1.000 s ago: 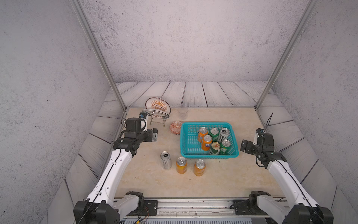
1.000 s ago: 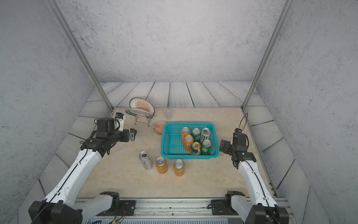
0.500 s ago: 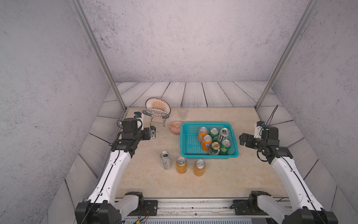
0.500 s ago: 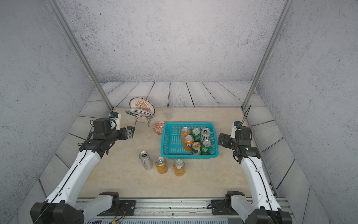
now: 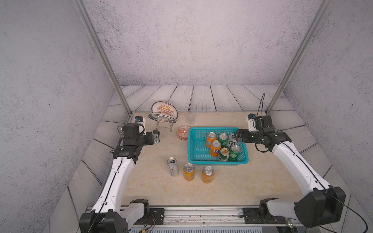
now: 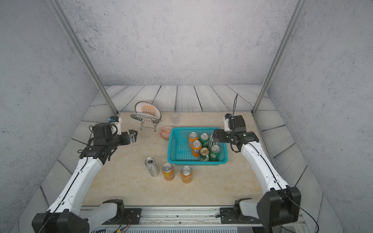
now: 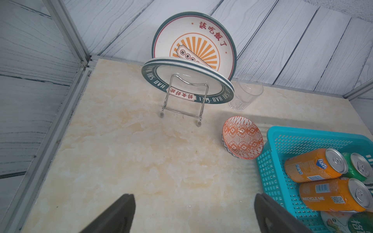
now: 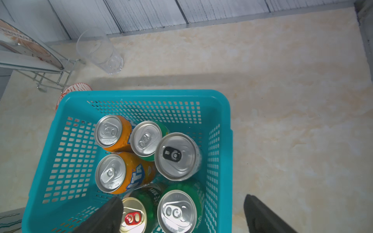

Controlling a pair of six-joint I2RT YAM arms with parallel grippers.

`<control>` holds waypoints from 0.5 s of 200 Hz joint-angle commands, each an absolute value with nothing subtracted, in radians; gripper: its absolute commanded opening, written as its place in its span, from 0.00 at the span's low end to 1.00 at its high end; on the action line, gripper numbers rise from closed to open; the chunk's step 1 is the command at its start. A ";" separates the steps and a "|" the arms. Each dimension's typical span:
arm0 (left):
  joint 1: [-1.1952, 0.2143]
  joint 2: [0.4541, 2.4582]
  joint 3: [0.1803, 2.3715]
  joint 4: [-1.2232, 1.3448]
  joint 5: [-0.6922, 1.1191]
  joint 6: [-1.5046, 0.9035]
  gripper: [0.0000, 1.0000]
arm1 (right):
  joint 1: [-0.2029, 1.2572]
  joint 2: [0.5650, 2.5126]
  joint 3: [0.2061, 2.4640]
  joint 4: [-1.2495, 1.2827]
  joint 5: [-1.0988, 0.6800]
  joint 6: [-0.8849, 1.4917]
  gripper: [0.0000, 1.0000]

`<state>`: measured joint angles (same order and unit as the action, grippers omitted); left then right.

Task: Take out the drinks from the basket
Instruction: Pick up the drink from the basket.

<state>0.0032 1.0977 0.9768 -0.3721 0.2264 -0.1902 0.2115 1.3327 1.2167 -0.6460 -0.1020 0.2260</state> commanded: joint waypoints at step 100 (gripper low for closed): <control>0.044 1.098 0.965 -0.359 0.291 -0.215 0.99 | 0.303 1.667 1.428 -0.812 0.024 0.165 0.86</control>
<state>0.0326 1.0985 0.9714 -0.3679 0.2699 -0.2085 0.2836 1.6215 1.4010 -0.7654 -0.0147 0.1783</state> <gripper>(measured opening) 0.987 0.869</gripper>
